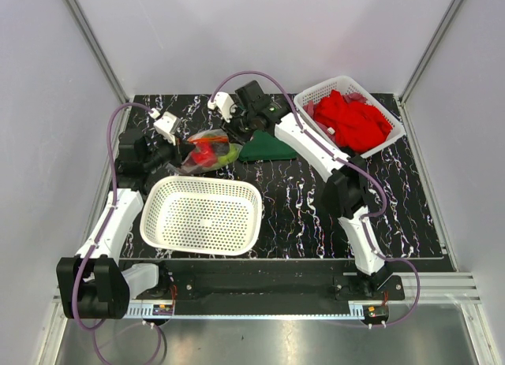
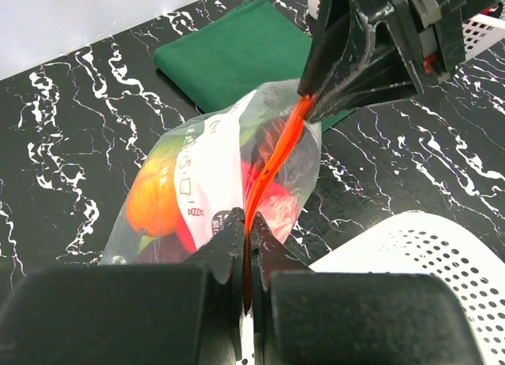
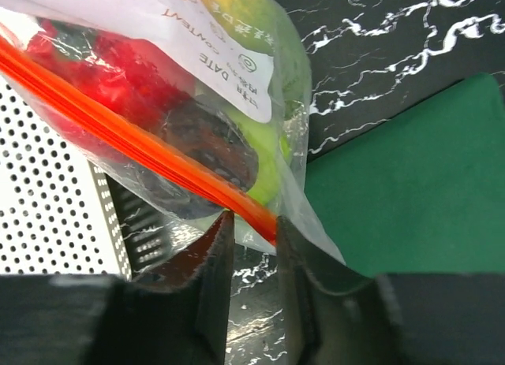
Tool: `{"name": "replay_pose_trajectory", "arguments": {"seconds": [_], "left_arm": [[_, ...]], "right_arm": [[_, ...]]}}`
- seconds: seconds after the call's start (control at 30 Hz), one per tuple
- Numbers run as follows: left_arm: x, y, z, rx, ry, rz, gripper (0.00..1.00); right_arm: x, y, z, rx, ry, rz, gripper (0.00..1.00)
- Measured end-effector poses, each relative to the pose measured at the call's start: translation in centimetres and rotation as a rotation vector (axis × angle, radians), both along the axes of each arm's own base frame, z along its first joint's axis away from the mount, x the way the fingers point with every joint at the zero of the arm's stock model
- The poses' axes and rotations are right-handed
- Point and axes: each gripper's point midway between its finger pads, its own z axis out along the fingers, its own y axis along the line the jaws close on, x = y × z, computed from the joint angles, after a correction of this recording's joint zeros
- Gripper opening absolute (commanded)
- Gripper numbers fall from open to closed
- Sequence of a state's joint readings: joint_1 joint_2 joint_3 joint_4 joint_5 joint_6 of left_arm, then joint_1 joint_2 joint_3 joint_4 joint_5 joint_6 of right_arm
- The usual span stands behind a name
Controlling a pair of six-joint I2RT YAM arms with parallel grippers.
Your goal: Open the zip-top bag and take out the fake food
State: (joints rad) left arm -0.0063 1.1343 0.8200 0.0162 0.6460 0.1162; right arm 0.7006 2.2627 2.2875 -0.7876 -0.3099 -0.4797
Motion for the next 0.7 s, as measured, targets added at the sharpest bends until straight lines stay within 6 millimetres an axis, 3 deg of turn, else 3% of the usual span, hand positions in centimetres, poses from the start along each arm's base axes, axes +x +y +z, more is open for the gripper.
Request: {"name": "replay_pose_trajectory", "arguments": {"seconds": [0.43,0.7], "left_arm": [[-0.1,-0.2,0.0,-0.003,0.0,-0.01,0.0],[-0.2,-0.3,0.1,-0.006,0.0,-0.019,0.0]], "right_arm": [[2.7,0.7,2.0,0.03,-0.149,-0.02,0.41],[2.7,1.8,2.5,0.052,-0.188,0.011,0.39]]}}
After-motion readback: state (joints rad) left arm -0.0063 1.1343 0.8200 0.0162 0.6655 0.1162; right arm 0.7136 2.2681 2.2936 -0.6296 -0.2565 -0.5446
